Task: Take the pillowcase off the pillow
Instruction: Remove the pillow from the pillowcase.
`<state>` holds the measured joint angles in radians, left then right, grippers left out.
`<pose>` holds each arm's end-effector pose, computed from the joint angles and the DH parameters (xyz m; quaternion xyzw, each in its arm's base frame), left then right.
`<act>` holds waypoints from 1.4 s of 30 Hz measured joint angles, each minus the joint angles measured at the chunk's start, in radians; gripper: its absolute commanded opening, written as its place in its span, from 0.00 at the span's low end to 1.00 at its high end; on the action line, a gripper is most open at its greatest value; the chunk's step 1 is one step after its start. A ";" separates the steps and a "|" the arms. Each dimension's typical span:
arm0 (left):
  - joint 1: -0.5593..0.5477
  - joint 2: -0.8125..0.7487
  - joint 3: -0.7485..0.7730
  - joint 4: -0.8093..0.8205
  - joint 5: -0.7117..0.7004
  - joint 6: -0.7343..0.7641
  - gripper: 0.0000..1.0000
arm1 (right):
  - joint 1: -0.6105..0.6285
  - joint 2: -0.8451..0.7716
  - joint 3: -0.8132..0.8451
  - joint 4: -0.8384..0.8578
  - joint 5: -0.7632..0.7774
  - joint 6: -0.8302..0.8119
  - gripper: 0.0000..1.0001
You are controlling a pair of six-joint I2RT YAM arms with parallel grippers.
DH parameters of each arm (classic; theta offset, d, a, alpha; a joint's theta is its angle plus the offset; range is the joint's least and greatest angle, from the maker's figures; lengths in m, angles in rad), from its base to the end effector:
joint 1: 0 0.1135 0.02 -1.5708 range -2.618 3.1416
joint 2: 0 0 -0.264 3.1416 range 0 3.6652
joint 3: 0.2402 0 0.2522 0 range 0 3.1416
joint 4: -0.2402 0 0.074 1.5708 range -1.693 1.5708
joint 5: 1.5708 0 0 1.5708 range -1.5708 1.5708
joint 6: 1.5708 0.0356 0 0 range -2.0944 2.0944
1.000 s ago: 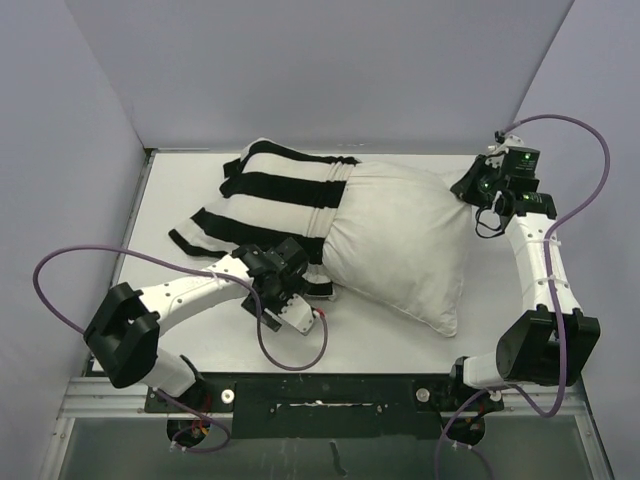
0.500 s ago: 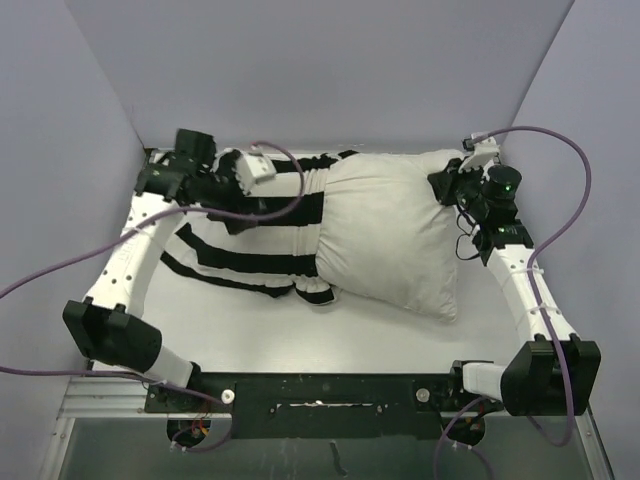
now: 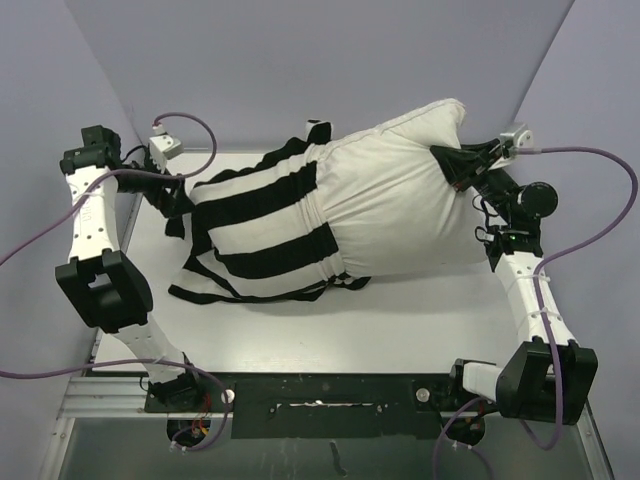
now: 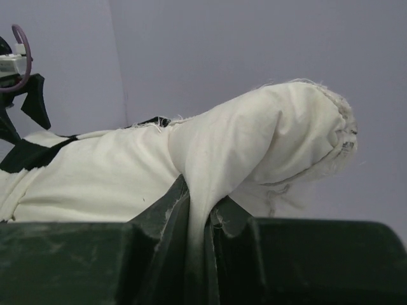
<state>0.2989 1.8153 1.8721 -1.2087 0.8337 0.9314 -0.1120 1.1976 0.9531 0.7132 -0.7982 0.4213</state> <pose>0.3565 0.0823 0.3540 0.3582 0.8238 -0.2137 0.3838 0.2653 -0.0042 0.4029 -0.1922 0.5526 0.3219 0.7443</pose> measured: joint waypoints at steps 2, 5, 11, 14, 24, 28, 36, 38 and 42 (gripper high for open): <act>-0.003 -0.015 -0.039 -0.030 0.032 0.085 0.98 | -0.011 0.010 0.000 0.080 -0.031 0.041 0.00; -0.007 -0.057 -0.159 -0.035 0.047 0.178 0.98 | -0.019 0.021 0.000 0.157 -0.066 0.088 0.00; 0.011 -0.072 -0.244 -0.142 0.058 0.388 0.98 | -0.033 0.048 0.000 0.274 -0.118 0.171 0.00; 0.017 -0.072 -0.266 -0.137 0.061 0.415 0.98 | -0.039 0.067 0.002 0.336 -0.147 0.220 0.00; 0.040 -0.066 -0.360 0.075 0.088 0.316 0.98 | -0.040 0.115 0.034 0.490 -0.224 0.349 0.00; 0.043 -0.053 -0.406 0.172 0.124 0.221 0.98 | -0.040 0.115 0.034 0.510 -0.235 0.367 0.00; 0.046 0.002 -0.457 0.219 0.168 0.195 0.31 | -0.040 0.115 0.034 0.533 -0.246 0.393 0.00; 0.058 0.014 -0.468 0.222 0.172 0.200 0.08 | -0.040 0.113 0.034 0.523 -0.245 0.387 0.00; 0.114 0.018 -0.486 0.215 0.193 0.206 0.00 | -0.040 0.100 0.034 0.485 -0.241 0.367 0.00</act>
<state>0.4133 1.8336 1.3861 -0.9939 1.0271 1.1370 -0.1520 1.2980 0.9874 1.1984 -1.0393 0.7879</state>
